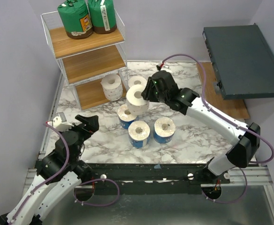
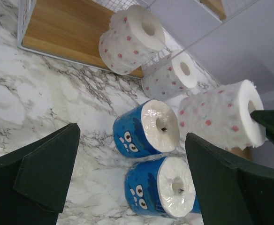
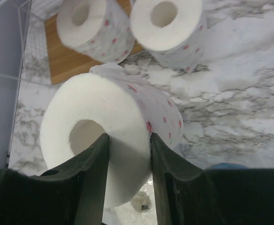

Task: Place and organize the paper towels onto the shelf
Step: Pick up the paper towel from the center of the board, then place the paper towel at the center of the board.

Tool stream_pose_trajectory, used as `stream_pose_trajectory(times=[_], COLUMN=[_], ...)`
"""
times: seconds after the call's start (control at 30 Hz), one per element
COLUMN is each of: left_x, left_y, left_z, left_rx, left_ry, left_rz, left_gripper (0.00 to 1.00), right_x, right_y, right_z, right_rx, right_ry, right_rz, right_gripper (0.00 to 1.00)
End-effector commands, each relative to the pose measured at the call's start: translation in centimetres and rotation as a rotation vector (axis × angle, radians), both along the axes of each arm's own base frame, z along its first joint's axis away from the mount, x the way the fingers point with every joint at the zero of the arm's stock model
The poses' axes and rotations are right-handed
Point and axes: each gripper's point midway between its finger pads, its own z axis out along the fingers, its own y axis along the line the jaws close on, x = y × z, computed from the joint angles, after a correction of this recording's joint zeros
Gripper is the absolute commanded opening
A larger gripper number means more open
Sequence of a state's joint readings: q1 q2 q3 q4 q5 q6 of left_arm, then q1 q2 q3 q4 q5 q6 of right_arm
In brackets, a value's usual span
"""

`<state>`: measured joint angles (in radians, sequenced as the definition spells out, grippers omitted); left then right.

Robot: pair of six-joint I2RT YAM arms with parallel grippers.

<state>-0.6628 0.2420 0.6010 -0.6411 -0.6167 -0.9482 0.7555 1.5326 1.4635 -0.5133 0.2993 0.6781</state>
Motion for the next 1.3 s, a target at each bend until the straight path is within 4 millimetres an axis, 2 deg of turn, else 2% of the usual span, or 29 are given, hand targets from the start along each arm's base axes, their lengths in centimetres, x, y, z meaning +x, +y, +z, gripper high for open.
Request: stream_pose_trajectory(times=[0.0, 0.2, 0.3, 0.53, 0.67, 0.77, 0.87, 1.1, 1.27], left_x=[-0.4, -1.2, -1.8, -2.4, -2.5, -2.3, -2.0, -1.6, -1.4], left_y=[2.3, 3.7, 4.2, 4.3, 4.5, 4.4, 3.5, 2.2, 1.2], left_z=[1.5, 3.2, 3.5, 3.4, 2.6, 1.7, 0.5, -3.2, -4.6], left_rx=[0.072, 0.053, 0.017, -0.021, 0.021, 0.043, 0.025, -0.015, -0.052], left_ry=[-0.002, -0.033, -0.056, -0.094, -0.044, -0.001, 0.03, 0.14, 0.198], left_rz=[0.076, 0.119, 0.131, 0.109, 0.121, 0.126, 0.104, 0.112, 0.102], left_gripper=[0.99, 0.98, 0.98, 0.98, 0.98, 0.98, 0.98, 0.98, 0.99], right_x=[-1.9, -3.9, -4.8, -6.1, -6.0, -5.6, -5.3, -4.4, -4.5], right_y=[4.2, 9.4, 12.0, 18.0, 20.7, 22.1, 22.7, 22.6, 22.7], right_z=[2.7, 5.1, 5.5, 2.7, -0.3, -2.6, -4.9, -8.8, -10.8], right_rx=[0.065, 0.141, 0.156, 0.147, 0.134, 0.117, 0.092, -0.001, -0.037], right_ry=[-0.045, -0.091, -0.098, -0.065, -0.027, 0.0, 0.018, 0.007, 0.027], right_rz=[0.122, 0.267, 0.329, 0.44, 0.478, 0.492, 0.497, 0.505, 0.524], right_gripper=[0.39, 0.39, 0.39, 0.39, 0.39, 0.39, 0.39, 0.39, 0.39])
